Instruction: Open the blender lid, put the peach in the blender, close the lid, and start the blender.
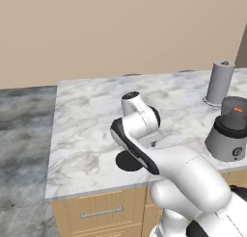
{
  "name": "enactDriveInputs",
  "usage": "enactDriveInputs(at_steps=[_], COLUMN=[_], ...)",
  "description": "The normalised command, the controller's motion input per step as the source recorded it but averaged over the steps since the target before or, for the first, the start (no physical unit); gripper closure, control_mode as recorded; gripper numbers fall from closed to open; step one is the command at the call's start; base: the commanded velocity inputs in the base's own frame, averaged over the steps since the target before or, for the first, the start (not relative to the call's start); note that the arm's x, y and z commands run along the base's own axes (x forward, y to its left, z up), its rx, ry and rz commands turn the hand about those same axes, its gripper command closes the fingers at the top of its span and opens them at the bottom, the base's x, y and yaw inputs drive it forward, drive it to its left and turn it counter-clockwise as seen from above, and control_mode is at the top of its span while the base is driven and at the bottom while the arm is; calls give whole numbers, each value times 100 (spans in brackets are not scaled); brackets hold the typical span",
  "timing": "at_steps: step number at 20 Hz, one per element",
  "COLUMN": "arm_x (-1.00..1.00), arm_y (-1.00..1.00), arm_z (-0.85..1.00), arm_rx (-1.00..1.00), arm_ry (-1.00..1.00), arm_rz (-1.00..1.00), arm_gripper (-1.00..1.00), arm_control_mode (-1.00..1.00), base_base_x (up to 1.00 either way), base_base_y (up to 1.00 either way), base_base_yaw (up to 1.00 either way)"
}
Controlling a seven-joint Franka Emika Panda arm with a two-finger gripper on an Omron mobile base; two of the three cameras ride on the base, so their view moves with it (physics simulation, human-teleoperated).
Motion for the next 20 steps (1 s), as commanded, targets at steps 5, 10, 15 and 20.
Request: enactDriveInputs(at_steps=[5,10,15,20], arm_x=[31,32,36,34], arm_y=[0,0,0,0], arm_z=[-25,-40,-35,-24], arm_rx=[10,7,7,9], arm_ry=[13,12,5,1], arm_rz=[8,2,1,1], arm_gripper=[-100,-100,-100,-100], arm_control_mode=[-100,-100,-100,-100], base_base_x=[0,0,0,0], base_base_y=[0,0,0,0], base_base_yaw=[0,0,0,0])
